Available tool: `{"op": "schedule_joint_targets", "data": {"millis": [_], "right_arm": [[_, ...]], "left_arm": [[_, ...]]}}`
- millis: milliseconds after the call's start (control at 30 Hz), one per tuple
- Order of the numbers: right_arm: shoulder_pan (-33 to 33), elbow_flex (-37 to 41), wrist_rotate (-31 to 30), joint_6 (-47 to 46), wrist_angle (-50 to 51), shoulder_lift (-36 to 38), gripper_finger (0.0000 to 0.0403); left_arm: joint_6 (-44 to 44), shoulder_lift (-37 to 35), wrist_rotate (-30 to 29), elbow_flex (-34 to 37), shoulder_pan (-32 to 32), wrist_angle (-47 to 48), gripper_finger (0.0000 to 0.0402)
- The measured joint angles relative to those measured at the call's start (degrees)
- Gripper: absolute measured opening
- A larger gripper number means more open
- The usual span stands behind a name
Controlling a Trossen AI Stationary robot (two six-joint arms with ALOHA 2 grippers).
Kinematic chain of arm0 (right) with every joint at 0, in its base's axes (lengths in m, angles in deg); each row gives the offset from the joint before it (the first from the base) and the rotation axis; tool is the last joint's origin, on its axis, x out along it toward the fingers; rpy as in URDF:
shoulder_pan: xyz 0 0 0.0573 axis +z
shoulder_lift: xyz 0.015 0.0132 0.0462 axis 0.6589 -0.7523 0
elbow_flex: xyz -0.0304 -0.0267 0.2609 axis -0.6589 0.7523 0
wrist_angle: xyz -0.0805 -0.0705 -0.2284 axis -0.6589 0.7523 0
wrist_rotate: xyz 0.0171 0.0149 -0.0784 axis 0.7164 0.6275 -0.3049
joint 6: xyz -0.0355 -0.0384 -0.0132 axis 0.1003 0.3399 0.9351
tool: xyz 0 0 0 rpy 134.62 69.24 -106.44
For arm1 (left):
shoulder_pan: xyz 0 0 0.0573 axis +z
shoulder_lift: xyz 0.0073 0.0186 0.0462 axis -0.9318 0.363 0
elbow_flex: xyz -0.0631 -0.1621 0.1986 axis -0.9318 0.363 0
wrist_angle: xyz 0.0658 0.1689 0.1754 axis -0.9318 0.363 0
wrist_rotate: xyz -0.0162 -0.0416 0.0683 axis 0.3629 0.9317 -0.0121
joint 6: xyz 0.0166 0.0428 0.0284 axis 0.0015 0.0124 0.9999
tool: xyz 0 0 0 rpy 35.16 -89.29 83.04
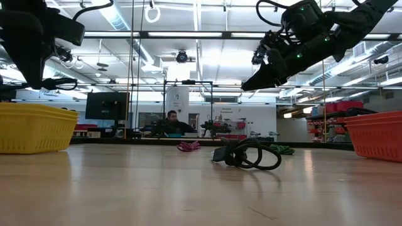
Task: Pick & Place USB Port
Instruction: Put the black USB cable into the yellow bin
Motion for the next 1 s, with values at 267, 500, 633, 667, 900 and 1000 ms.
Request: {"op": "schedule_joint_targets", "data": {"millis": [267, 500, 633, 667, 900, 1000], "right_arm": [[0.02, 0.00, 0.00, -0.17, 0.01, 0.00, 0.0110], [0.00, 0.02, 0.00, -0.15, 0.02, 0.00, 0.0110], [0.00, 0.02, 0.01, -0.15, 0.02, 0.00, 0.0110], [0.01, 0.01, 0.02, -0.17, 0.02, 0.00, 0.0110], [0.00, 0.00, 0.02, -0.15, 0.04, 0.00, 0.0110], [0.00, 0.00, 0.02, -0.15, 0.04, 0.00, 0.0110]], "left_arm": [[-0.27, 0.00, 0.08, 0.00, 0.00, -0.01, 0.0012], [-0.46, 0.00, 0.85, 0.00, 0.00, 0.02, 0.0012], [-0.79, 0.00, 1.17, 0.00, 0.00, 0.03, 0.0013], [-1.16, 0.00, 1.18, 0.00, -0.02, 0.04, 0.0014], [-2.01, 0.00, 2.90, 0.00, -0.01, 0.14, 0.0019], [-2.15, 0.00, 3.02, 0.00, 0.00, 0.48, 0.0020]]}}
